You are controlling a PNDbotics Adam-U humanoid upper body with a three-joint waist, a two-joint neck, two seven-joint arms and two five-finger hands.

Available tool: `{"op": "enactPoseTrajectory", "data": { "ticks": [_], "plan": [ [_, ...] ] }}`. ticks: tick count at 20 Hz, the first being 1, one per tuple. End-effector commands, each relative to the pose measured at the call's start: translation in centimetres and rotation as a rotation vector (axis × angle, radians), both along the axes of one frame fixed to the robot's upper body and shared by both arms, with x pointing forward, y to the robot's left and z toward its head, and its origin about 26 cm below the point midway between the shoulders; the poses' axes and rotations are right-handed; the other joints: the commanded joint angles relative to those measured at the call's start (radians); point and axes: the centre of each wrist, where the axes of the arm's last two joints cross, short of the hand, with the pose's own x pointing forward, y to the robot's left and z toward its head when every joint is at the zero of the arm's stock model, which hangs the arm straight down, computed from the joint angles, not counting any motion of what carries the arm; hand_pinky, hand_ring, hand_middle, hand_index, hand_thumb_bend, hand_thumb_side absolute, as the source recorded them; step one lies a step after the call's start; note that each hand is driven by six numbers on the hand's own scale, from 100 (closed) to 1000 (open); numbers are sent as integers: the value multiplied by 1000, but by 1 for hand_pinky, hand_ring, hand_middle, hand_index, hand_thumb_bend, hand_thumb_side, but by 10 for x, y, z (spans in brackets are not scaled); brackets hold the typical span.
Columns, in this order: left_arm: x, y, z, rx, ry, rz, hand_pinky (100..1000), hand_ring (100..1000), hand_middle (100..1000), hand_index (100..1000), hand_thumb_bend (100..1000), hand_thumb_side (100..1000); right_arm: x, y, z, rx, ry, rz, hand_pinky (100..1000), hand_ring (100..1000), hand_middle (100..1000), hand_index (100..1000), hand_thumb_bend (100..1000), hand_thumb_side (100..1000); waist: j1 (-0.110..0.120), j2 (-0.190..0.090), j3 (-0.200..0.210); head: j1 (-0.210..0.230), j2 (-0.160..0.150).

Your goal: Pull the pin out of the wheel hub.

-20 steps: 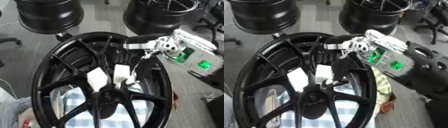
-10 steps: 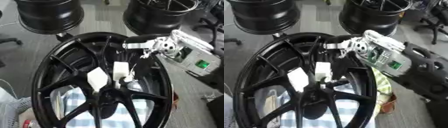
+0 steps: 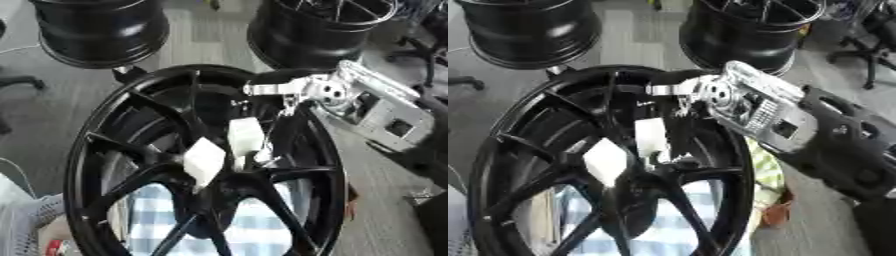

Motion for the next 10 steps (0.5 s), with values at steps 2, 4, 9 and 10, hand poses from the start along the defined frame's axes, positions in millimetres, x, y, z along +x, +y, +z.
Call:
{"op": "enactPoseTrajectory", "data": {
  "ticks": [2, 4, 9, 10],
  "plan": [
    [-2, 0, 9, 17, -22, -5, 768, 880, 747, 849, 268, 756, 0, -5, 12, 11, 45, -73, 721, 631, 445, 575, 272, 100, 4, -13, -1, 0, -11],
    [-2, 0, 8, 17, -18, -2, 768, 881, 747, 849, 266, 758, -5, -5, 23, 56, 14, -73, 699, 606, 405, 539, 302, 100, 5, -15, -3, 1, -11],
    [-3, 2, 8, 16, -16, 7, 769, 881, 748, 849, 267, 757, -26, -14, 58, 199, -61, -47, 676, 576, 333, 478, 367, 100, 6, -21, -8, 2, -17],
    [-3, 2, 8, 16, -16, 9, 769, 881, 748, 849, 266, 757, -30, -19, 64, 231, -71, -49, 677, 575, 328, 475, 369, 100, 6, -22, -10, 2, -19]
  ]
}}
